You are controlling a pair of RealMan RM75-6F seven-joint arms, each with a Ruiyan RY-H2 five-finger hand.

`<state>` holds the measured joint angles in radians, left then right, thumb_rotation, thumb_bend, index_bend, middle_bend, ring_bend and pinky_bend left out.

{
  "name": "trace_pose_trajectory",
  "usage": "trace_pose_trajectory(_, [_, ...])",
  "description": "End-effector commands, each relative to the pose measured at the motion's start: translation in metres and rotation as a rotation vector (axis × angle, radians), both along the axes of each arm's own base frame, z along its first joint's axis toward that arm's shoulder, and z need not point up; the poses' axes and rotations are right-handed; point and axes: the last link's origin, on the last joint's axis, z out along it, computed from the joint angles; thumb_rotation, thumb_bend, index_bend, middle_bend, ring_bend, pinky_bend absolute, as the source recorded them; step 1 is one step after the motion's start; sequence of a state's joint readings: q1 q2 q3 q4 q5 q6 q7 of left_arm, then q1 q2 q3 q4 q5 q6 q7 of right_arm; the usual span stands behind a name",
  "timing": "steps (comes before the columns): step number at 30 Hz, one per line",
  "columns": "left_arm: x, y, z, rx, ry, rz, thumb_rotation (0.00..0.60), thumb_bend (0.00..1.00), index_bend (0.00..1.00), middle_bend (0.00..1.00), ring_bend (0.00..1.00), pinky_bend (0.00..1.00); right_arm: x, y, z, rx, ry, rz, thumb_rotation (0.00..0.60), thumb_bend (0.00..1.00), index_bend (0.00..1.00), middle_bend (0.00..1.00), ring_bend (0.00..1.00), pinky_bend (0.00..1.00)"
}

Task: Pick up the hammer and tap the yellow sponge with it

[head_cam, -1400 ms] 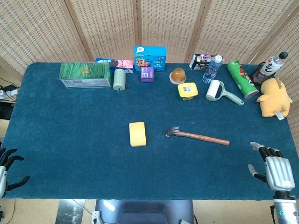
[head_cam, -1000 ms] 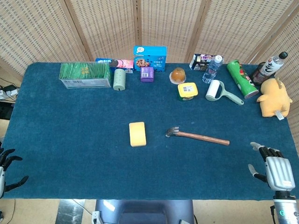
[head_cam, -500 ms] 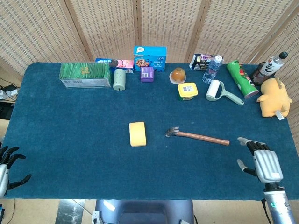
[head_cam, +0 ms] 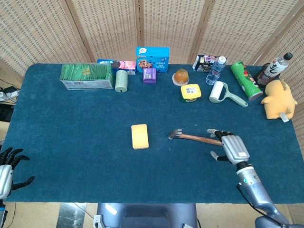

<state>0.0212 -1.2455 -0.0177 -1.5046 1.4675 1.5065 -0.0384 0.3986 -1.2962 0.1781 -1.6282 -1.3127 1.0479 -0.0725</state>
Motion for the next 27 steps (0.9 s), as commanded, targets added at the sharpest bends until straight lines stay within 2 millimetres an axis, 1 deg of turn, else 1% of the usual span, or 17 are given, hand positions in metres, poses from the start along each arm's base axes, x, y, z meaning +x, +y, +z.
trace_pose_trajectory(1, [-0.003, -0.001, 0.001, 0.001, -0.001, 0.009, 0.600, 0.14, 0.37, 0.19, 0.08, 0.08, 0.006, -0.013, -0.012, 0.018, 0.017, 0.002, 0.600, 0.33, 0.20, 0.32, 0.31, 0.29])
trace_pose_trajectory(7, [-0.009, -0.002, 0.002, 0.001, -0.004, 0.027, 0.600, 0.14, 0.37, 0.19, 0.08, 0.08, 0.010, -0.029, -0.026, 0.052, 0.067, -0.007, 0.600, 0.34, 0.21, 0.33, 0.31, 0.29])
trace_pose_trajectory(11, [-0.014, -0.003, 0.003, 0.003, -0.008, 0.040, 0.600, 0.14, 0.37, 0.19, 0.08, 0.08, 0.011, -0.037, -0.034, 0.080, 0.101, -0.022, 0.600, 0.37, 0.24, 0.33, 0.31, 0.29])
trace_pose_trajectory(14, [-0.017, -0.004, 0.003, 0.003, -0.010, 0.051, 0.600, 0.14, 0.37, 0.19, 0.08, 0.08, 0.011, -0.040, -0.039, 0.097, 0.116, -0.039, 0.600, 0.38, 0.28, 0.34, 0.32, 0.30])
trace_pose_trajectory(18, [-0.021, -0.005, 0.003, 0.000, -0.014, 0.062, 0.600, 0.14, 0.37, 0.19, 0.08, 0.08, 0.011, -0.045, -0.047, 0.119, 0.111, -0.066, 0.600, 0.39, 0.35, 0.37, 0.35, 0.31])
trace_pose_trajectory(24, [-0.026, -0.006, 0.005, 0.006, -0.018, 0.072, 0.600, 0.14, 0.37, 0.19, 0.08, 0.08, 0.014, -0.051, -0.056, 0.141, 0.127, -0.076, 0.600, 0.40, 0.35, 0.38, 0.35, 0.32])
trace_pose_trajectory(27, [-0.028, -0.007, 0.005, 0.007, -0.020, 0.075, 0.600, 0.14, 0.37, 0.19, 0.08, 0.08, 0.019, -0.055, -0.062, 0.152, 0.127, -0.076, 0.600, 0.42, 0.36, 0.40, 0.38, 0.34])
